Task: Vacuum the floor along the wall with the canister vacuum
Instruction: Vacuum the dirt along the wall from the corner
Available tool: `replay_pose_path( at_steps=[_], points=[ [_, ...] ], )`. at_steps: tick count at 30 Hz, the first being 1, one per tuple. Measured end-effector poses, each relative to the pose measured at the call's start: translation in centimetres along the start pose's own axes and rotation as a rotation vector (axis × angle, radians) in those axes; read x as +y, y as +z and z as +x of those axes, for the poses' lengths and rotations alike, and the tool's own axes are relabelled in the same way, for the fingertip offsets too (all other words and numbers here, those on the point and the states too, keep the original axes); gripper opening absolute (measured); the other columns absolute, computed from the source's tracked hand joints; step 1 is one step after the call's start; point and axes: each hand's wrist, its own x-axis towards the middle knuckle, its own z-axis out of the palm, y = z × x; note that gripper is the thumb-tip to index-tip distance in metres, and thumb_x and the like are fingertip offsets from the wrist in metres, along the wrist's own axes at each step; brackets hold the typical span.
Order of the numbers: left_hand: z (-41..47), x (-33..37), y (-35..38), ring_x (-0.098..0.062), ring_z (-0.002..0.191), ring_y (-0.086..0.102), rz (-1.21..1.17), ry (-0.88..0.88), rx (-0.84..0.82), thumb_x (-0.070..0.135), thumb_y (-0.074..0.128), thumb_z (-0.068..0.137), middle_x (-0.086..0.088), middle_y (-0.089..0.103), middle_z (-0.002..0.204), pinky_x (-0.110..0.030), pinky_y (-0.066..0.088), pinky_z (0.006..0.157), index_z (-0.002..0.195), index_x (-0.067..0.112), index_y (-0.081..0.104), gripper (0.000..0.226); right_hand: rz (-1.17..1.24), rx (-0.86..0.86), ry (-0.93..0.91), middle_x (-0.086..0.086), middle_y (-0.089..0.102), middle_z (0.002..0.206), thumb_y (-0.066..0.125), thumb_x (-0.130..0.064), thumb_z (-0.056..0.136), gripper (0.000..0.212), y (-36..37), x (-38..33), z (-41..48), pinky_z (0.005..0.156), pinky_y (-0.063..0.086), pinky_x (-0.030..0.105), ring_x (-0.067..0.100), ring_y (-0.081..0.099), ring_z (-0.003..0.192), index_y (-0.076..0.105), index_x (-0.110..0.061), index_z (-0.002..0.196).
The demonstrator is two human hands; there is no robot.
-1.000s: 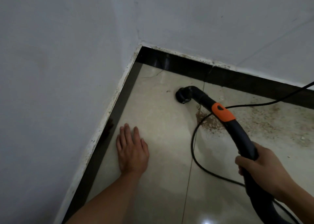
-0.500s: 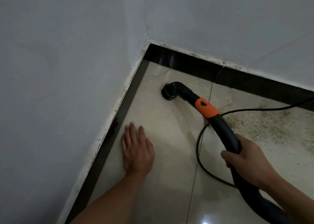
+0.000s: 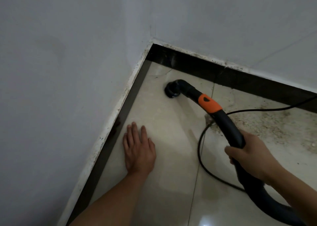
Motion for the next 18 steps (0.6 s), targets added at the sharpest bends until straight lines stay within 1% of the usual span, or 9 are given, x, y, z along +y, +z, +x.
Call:
replay_pose_path(
  at_steps=[3,5,8,11,14,16,18],
  points=[
    [0.0,-0.1,-0.1,-0.036,0.139,0.033,-0.009,0.012,-0.01,0.028,0.037,0.091,-0.022,0.039,0.148,-0.049,0.03,0.109,0.133,0.006,0.054,0.05,-0.083,-0.123,0.051,0.003,0.068,0.061,0.076,-0.014,0.077,0.022,-0.4,2.7,-3.7,0.056,0.053,0.036,0.015,0.065,0.05,0.059,-0.022,0.087],
    [-0.2,-0.3,-0.1,-0.036,0.14,0.031,-0.001,0.019,-0.025,0.029,0.039,0.092,-0.022,0.038,0.149,-0.049,0.028,0.11,0.135,0.007,0.052,0.05,-0.087,-0.139,0.05,0.003,0.068,0.062,0.076,-0.016,0.077,0.02,0.2,3.7,-5.5,0.057,0.052,0.036,0.014,0.065,0.053,0.058,-0.022,0.086],
    [-0.2,-0.3,-0.1,-0.037,0.14,0.031,-0.015,0.016,-0.016,0.029,0.038,0.091,-0.023,0.038,0.149,-0.048,0.024,0.112,0.135,0.006,0.052,0.052,-0.095,-0.017,0.045,0.003,0.064,0.064,0.075,-0.021,0.079,0.022,1.9,4.5,-7.3,0.059,0.05,0.038,0.019,0.063,0.058,0.053,-0.024,0.083],
    [-0.6,-0.5,-0.2,-0.037,0.14,0.029,-0.022,0.017,-0.022,0.03,0.035,0.091,-0.023,0.036,0.15,-0.047,0.021,0.113,0.137,0.006,0.05,0.053,-0.157,0.052,0.066,-0.002,0.059,0.062,0.073,-0.029,0.077,0.027,3.4,5.8,-9.4,0.051,0.043,0.033,0.016,0.057,0.055,0.046,-0.027,0.079],
    [-0.7,-0.1,-0.5,-0.041,0.139,0.03,-0.025,0.03,-0.032,0.024,0.038,0.091,-0.027,0.036,0.148,-0.05,0.021,0.113,0.135,0.002,0.051,0.051,-0.172,0.178,0.143,-0.003,0.055,0.057,0.072,-0.032,0.076,0.03,3.7,7.7,-11.0,0.045,0.036,0.03,0.014,0.054,0.05,0.042,-0.027,0.076],
    [-0.4,1.2,-0.5,-0.041,0.141,0.024,-0.032,-0.017,-0.08,0.02,0.044,0.093,-0.027,0.031,0.15,-0.051,0.016,0.116,0.137,0.001,0.048,0.048,-0.187,0.231,0.159,-0.006,0.055,0.059,0.072,-0.033,0.079,0.031,3.4,7.9,-10.2,0.043,0.037,0.029,0.013,0.054,0.051,0.042,-0.028,0.079],
    [-0.4,2.5,-0.4,-0.04,0.143,0.018,-0.065,-0.085,-0.115,0.02,0.049,0.092,-0.026,0.026,0.153,-0.05,0.01,0.117,0.139,0.002,0.045,0.05,-0.186,0.266,0.136,-0.005,0.056,0.064,0.071,-0.033,0.081,0.028,3.0,7.2,-8.2,0.045,0.037,0.027,0.014,0.055,0.053,0.044,-0.028,0.086]
  ],
)
